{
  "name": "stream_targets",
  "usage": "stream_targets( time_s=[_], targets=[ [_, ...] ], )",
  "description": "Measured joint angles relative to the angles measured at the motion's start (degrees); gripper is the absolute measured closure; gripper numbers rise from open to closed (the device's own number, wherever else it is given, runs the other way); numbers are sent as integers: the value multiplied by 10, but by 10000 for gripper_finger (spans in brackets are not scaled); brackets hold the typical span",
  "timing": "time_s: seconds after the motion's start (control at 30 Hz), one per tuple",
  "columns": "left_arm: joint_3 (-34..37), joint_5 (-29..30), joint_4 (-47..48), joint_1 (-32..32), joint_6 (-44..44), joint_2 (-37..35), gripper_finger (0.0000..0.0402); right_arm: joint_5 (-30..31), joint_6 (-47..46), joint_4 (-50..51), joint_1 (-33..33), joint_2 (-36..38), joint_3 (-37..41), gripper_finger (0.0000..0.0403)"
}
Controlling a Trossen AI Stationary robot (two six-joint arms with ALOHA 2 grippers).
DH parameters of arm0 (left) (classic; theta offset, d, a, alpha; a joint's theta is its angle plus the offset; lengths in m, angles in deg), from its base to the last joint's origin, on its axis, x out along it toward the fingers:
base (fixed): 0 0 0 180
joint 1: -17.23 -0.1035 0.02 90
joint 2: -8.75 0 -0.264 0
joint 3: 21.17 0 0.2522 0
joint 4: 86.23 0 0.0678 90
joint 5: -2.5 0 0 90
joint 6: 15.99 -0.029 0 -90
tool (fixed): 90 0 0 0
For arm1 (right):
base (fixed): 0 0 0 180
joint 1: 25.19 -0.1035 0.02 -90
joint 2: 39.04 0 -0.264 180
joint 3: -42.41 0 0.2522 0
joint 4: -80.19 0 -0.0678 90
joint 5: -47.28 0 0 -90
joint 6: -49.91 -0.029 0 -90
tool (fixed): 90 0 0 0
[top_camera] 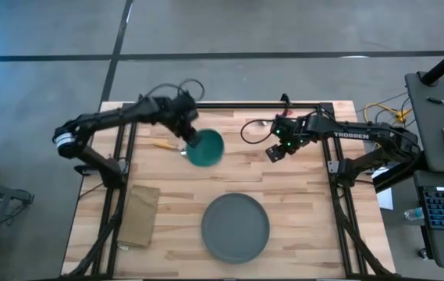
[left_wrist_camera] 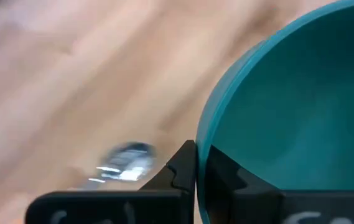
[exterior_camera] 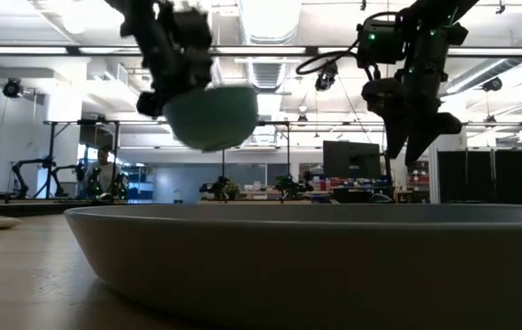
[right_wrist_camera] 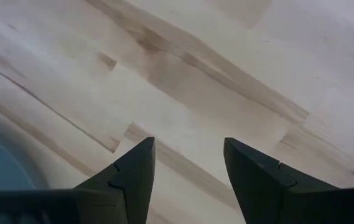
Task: Set table place
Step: Put the bowl on the plate
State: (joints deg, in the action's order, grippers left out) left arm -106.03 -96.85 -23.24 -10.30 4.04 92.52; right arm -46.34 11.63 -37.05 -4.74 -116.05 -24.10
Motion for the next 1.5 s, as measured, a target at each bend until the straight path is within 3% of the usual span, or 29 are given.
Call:
stream_targets(
  time_s=[0.17,0.37,0.57,0.83,1.27,1.5],
  targets=[
    [3,48,-47,134,158,12,401,2,24,-5,17,0,19,221],
    [4,86,-53,241,301,60,401,-12,12,-3,12,0,70,221],
    [-22,124,-103,340,396,81,401,-22,-52,-5,-57,27,121,221],
    [-69,198,-100,459,519,125,401,54,-189,-10,-162,73,149,223],
    [-196,196,-81,512,576,270,402,86,-288,-18,-251,132,143,226],
    [-249,186,52,510,599,301,402,134,-332,-28,-309,143,139,228]
  ],
)
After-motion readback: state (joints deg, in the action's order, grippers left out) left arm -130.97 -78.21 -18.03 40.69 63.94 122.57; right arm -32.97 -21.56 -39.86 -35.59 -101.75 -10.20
